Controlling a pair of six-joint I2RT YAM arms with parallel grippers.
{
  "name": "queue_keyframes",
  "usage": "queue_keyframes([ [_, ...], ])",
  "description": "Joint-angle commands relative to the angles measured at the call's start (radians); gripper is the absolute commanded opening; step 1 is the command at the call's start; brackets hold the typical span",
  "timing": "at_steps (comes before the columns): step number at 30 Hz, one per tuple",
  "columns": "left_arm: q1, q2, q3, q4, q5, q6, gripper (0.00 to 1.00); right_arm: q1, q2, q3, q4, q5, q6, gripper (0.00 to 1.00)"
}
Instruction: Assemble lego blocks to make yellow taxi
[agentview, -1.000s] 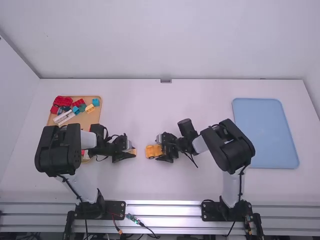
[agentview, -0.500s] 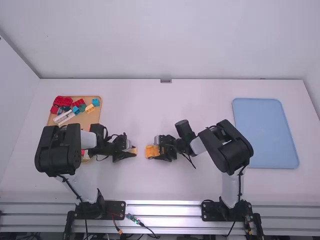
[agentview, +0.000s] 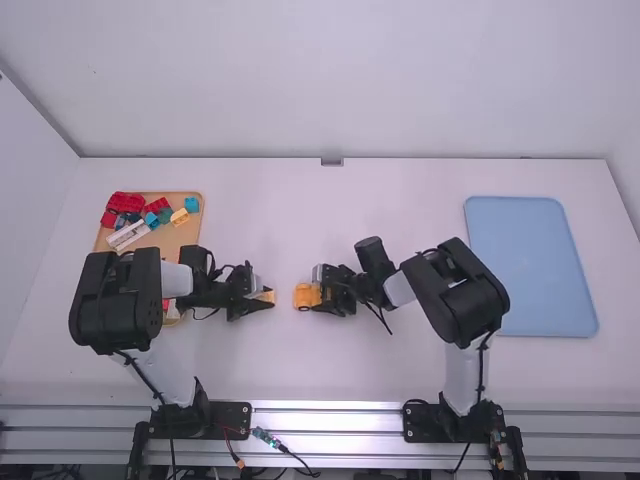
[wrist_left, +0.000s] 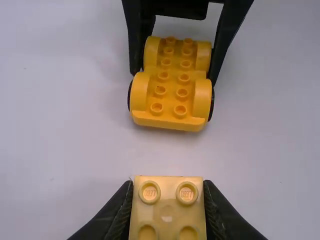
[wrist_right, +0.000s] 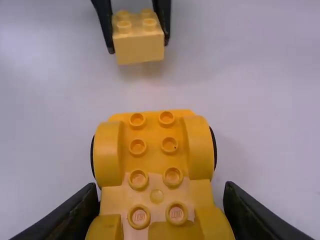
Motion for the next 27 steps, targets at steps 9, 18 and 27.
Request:
queue_keyframes([
  [9,-0.14,-0.069,0.017,0.147,0.001,-0.206,0.02,-0.056,0.015,0.013,-0.041,0.031,0.005,0.53],
  [18,-0.253,-0.112,0.026,0.286,-0.047,-0.419,0.02,-0.057,0.015,0.013,-0.096,0.038,-0.078,0.52],
  [27,-0.37,-0.112,0.12,0.18,-0.128,-0.422,0.02,-0.11,0.015,0.013,-0.124,-0.025,-0.108,0.53],
])
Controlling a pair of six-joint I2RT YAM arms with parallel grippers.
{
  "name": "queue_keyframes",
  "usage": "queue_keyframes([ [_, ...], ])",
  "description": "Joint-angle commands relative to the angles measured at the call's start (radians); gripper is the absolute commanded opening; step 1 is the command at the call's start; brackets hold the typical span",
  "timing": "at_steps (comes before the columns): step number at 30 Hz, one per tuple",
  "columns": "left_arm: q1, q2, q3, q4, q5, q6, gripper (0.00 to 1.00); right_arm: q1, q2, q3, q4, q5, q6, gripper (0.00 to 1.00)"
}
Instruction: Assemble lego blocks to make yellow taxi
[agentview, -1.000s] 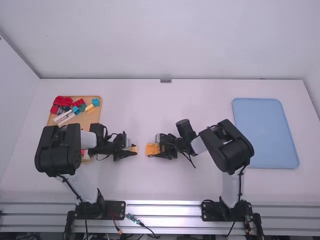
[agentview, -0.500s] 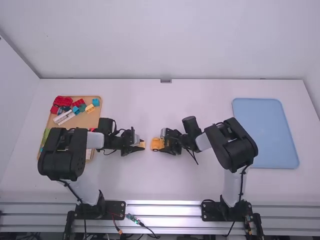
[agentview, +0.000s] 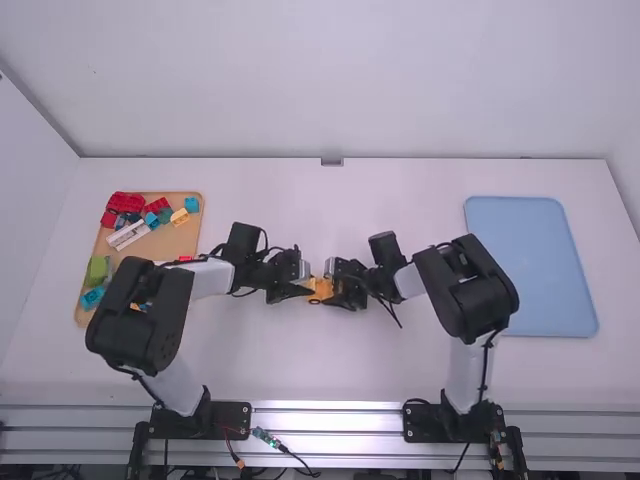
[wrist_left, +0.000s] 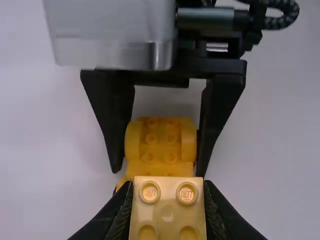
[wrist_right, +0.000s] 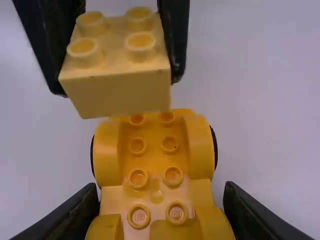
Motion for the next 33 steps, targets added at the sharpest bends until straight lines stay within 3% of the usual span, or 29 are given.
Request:
queue_keyframes([
  [1,0.003,-0.017,0.02,-0.009,-0.004,-0.016,0.02,-0.018,0.015,-0.008,-0.031,0.009,-0.017,0.53],
  [15,-0.071,-0.006,0.008,0.03,-0.1,-0.054,0.02,-0.026,0.015,-0.008,-0.04,0.001,-0.031,0.53],
  [33,-0.076,0.1,0.059,0.051,-0.073,-0.05,0.02,-0.024,0.015,-0.007,-0.041,0.002,-0.016,0.54],
])
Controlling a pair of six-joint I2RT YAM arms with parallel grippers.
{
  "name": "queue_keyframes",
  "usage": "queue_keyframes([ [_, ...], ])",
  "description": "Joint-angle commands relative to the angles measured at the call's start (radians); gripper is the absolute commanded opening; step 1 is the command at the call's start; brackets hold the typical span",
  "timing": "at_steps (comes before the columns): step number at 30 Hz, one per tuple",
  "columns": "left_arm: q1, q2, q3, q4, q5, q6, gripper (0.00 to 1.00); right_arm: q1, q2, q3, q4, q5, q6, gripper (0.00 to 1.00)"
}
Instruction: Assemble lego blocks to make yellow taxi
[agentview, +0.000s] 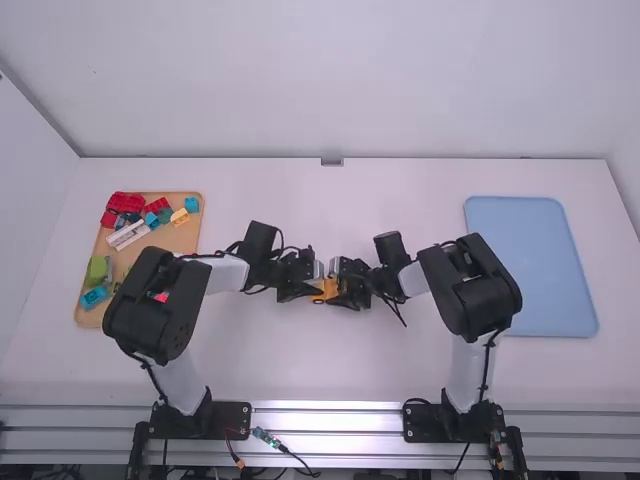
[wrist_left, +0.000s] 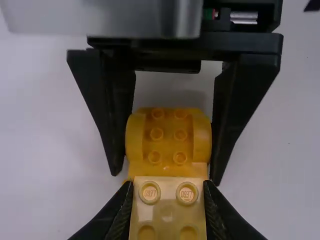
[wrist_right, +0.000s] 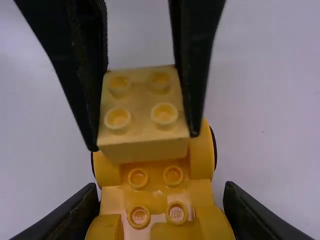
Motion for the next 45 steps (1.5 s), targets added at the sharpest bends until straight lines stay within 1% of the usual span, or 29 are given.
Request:
queue_keyframes([
  [1,-0.003,0.025,0.016,0.008,0.023,0.003,0.02,0.0,0.015,-0.007,-0.016,0.032,0.01,0.54],
  [5,-0.003,0.052,0.016,0.027,0.072,0.004,0.01,0.0,0.015,-0.007,-0.016,0.031,0.01,0.54],
  [14,-0.003,0.052,0.016,0.049,0.064,0.003,0.02,0.0,0.015,-0.007,-0.019,0.028,0.01,0.55],
  [15,-0.003,0.052,0.016,0.05,0.064,0.004,0.02,0.0,0.015,-0.007,-0.019,0.029,0.01,0.57],
  [29,-0.005,0.052,0.015,0.051,0.072,0.003,0.02,0.0,0.015,-0.007,-0.018,0.029,0.01,0.57],
  [32,-0.016,0.052,0.015,0.053,0.08,0.003,0.04,0.0,0.015,-0.007,-0.018,0.029,0.01,0.56],
  [36,-0.02,0.052,0.015,0.058,0.079,0.004,0.02,0.0,0.015,-0.007,-0.019,0.029,0.011,0.57],
  [45,-0.027,0.052,0.015,0.058,0.037,-0.023,0.02,0.0,0.015,-0.007,-0.019,0.029,0.014,0.57],
])
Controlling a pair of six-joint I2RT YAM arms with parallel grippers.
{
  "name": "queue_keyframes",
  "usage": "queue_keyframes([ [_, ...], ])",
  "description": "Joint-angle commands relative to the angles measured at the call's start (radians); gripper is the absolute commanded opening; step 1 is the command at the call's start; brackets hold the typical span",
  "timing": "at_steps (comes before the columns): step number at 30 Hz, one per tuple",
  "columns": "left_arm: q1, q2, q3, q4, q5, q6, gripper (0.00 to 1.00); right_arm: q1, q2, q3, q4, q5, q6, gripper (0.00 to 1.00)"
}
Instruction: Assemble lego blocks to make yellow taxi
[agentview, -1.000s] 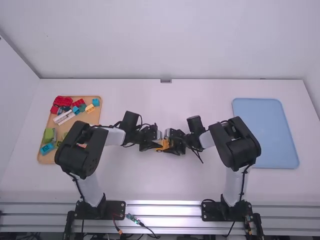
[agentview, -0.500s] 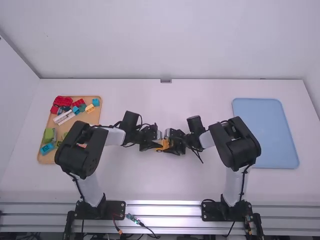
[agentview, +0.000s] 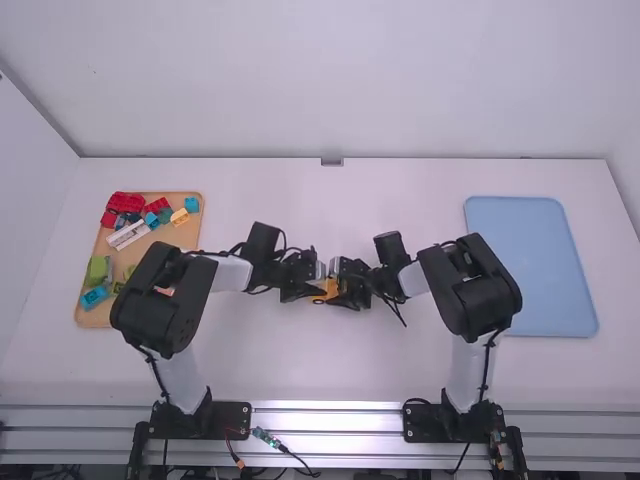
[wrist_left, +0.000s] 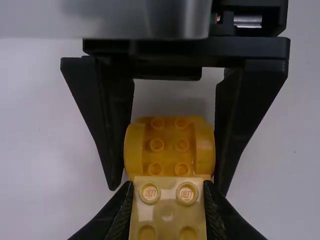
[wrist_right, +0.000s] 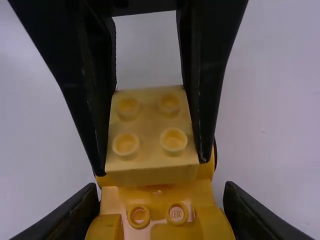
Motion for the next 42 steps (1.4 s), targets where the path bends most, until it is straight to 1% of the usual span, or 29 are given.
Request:
queue_keyframes([
  [1,-0.013,0.009,0.014,0.0,0.007,-0.007,0.02,0.0,0.015,-0.007,-0.017,0.032,0.014,0.56],
  [3,-0.015,0.009,0.014,-0.001,0.005,-0.006,0.11,0.002,0.015,-0.007,-0.017,0.032,0.013,0.56],
  [4,-0.015,0.009,0.014,-0.001,0.005,-0.006,0.12,0.002,0.015,-0.007,-0.017,0.032,0.014,0.56],
  [5,-0.015,0.009,0.014,-0.001,0.005,-0.007,0.17,0.002,0.015,-0.007,-0.017,0.032,0.017,0.56],
  [6,-0.015,0.009,0.014,-0.001,0.008,-0.007,0.28,0.0,0.015,-0.007,-0.017,0.032,0.022,0.56],
  [7,-0.015,0.009,0.014,0.0,0.007,-0.007,0.33,0.0,0.015,-0.007,-0.017,0.032,0.021,0.56],
  [8,-0.015,0.009,0.014,0.0,0.006,-0.007,0.37,0.0,0.015,-0.007,-0.017,0.032,0.022,0.56],
  [10,-0.015,0.009,0.014,0.0,0.005,-0.006,0.37,0.0,0.015,-0.007,-0.017,0.032,0.021,0.57],
  [11,-0.015,0.009,0.014,0.0,0.005,-0.006,0.39,0.0,0.015,-0.007,-0.017,0.032,0.021,0.56],
  [13,-0.015,0.009,0.014,0.0,0.005,-0.007,0.46,0.0,0.015,-0.007,-0.017,0.032,0.022,0.57],
  [14,-0.015,0.009,0.014,0.0,0.005,-0.007,0.53,0.0,0.015,-0.007,-0.017,0.032,0.021,0.57],
  [15,-0.015,0.009,0.014,0.0,0.005,-0.007,0.57,0.0,0.015,-0.007,-0.017,0.032,0.021,0.57],
  [16,-0.015,0.009,0.014,0.001,0.005,-0.007,0.59,0.0,0.015,-0.007,-0.017,0.032,0.021,0.57],
  [18,-0.014,0.009,0.016,0.009,0.013,-0.007,0.61,0.0,0.015,-0.007,-0.017,0.032,0.021,0.57],
  [20,0.0,-0.006,0.017,0.006,0.025,-0.007,0.6,0.0,0.015,-0.007,-0.018,0.032,0.021,0.57],
  [24,0.03,-0.049,0.016,-0.019,0.11,-0.007,0.62,0.0,0.015,-0.007,-0.017,0.035,0.021,0.57],
  [27,0.066,-0.066,0.016,-0.032,0.153,-0.007,0.57,0.0,0.015,-0.007,-0.017,0.035,0.021,0.57],
  [28,0.076,-0.068,0.016,-0.036,0.168,-0.006,0.45,0.0,0.015,-0.007,-0.017,0.035,0.022,0.57],
  [30,0.092,-0.068,0.016,-0.042,0.201,-0.006,0.02,0.0,0.015,-0.007,-0.017,0.035,0.021,0.56],
  [31,0.093,-0.068,0.015,-0.043,0.208,-0.006,0.04,0.0,0.015,-0.007,-0.017,0.035,0.021,0.57],
  [32,0.095,-0.068,0.013,-0.042,0.218,-0.006,0.02,0.0,0.015,-0.007,-0.017,0.034,0.021,0.57],
  [34,0.091,-0.067,0.006,-0.032,0.213,-0.006,0.02,0.0,0.015,-0.007,-0.017,0.035,0.021,0.57],
  [42,0.03,-0.065,-0.044,0.025,0.1,-0.014,0.02,0.0,0.015,-0.007,-0.017,0.035,0.021,0.56],
])
